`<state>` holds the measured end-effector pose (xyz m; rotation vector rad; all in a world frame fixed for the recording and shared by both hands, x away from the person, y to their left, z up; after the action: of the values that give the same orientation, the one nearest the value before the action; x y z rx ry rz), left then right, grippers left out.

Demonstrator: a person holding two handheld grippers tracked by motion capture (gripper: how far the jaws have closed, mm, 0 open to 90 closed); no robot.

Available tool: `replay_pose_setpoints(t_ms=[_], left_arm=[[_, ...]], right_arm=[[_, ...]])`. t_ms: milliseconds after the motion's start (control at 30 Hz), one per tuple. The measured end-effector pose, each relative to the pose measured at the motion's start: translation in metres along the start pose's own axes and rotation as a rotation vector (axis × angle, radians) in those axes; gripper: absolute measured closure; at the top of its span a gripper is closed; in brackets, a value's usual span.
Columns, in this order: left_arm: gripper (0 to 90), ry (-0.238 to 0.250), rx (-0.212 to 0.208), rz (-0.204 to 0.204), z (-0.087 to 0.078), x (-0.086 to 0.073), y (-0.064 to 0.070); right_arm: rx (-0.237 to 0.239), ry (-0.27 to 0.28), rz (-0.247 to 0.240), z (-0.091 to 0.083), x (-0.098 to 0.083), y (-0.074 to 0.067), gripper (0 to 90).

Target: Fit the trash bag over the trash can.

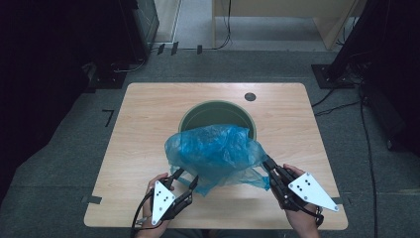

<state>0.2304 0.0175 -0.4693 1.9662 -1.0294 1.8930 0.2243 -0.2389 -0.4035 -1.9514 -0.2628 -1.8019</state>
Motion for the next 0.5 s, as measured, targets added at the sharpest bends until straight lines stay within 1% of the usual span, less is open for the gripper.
replay_pose_setpoints(t_ms=[133,233,300,433,500], left_arm=[[71.5,0.009,-0.02,-0.025,0.0,0.005,-0.004],[81.1,0.014,-0.034,-0.034,0.0,0.008,-0.006],[84.2,0.022,-0.044,-0.041,-0.002,0.01,-0.007],[86.2,0.048,-0.068,-0.045,-0.008,0.016,-0.007],[86.2,0.064,-0.086,-0.033,-0.012,0.019,-0.009]], right_arm=[[0.001,-0.002,0.003,0.0,0.0,-0.001,90.0],[0.004,-0.002,-0.001,0.0,0.0,-0.002,90.0],[0.003,0.0,-0.001,0.0,0.0,-0.002,90.0],[-0.002,0.002,-0.002,0.0,0.001,-0.001,90.0],[-0.005,0.005,0.001,-0.001,0.001,0.0,90.0]])
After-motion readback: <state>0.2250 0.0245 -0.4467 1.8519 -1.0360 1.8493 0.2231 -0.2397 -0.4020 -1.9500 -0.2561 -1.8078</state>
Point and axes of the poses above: each handheld gripper's, and its own axes: z roughly forward along the jaws, x roughly out of its top, y roughly to its right, the point moved 7 cm from there along z, roughly forward along the jaws, and after that the axes turned 13 degrees about z, right-handed, at the moved point
